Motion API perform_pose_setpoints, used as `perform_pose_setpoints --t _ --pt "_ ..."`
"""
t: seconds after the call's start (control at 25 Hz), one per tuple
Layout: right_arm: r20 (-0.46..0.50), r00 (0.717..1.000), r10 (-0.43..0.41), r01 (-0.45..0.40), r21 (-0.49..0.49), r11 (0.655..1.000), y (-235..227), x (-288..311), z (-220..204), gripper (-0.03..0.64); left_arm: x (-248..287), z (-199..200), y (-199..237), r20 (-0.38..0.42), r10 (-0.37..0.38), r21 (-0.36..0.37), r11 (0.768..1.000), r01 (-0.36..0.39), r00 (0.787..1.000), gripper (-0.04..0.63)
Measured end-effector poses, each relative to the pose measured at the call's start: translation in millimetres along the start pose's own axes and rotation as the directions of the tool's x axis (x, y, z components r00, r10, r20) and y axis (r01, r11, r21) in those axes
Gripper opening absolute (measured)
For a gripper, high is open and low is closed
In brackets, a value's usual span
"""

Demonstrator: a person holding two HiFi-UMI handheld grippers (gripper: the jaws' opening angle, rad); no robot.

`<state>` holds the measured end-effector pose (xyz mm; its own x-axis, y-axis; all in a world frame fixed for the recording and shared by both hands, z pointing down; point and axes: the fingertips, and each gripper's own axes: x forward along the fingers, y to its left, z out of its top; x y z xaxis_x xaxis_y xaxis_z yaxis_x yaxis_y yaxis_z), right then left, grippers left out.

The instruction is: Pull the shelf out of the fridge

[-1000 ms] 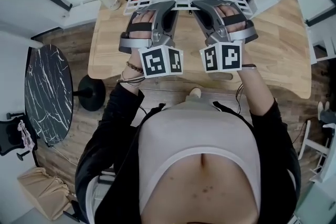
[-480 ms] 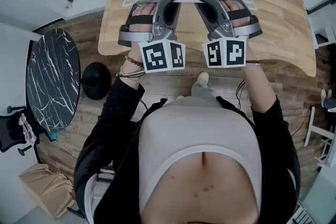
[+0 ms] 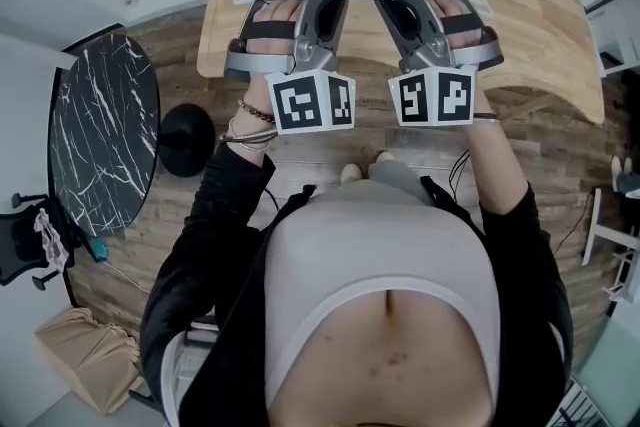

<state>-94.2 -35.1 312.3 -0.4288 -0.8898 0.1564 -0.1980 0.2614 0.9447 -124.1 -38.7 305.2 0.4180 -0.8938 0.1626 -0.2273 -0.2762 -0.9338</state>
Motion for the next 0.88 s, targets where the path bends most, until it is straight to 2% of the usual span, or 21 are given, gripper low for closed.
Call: perform_pose_setpoints --t 0.48,0.88 --pt "0.003 1.0 -0.009 0.009 -0.016 1.0 1.0 -7.6 7.5 0.058 -10.5 1.0 0.1 -0.006 0.016 -0.009 1.0 -0.016 1.0 0.066" --pt "0.027 0.999 -0.028 0.028 -0.009 1.0 -2.9 -49.5 8.2 0.058 -38.4 33.7 -4.3 -0.016 0.047 0.0 0.999 -0.047 0.999 0.066"
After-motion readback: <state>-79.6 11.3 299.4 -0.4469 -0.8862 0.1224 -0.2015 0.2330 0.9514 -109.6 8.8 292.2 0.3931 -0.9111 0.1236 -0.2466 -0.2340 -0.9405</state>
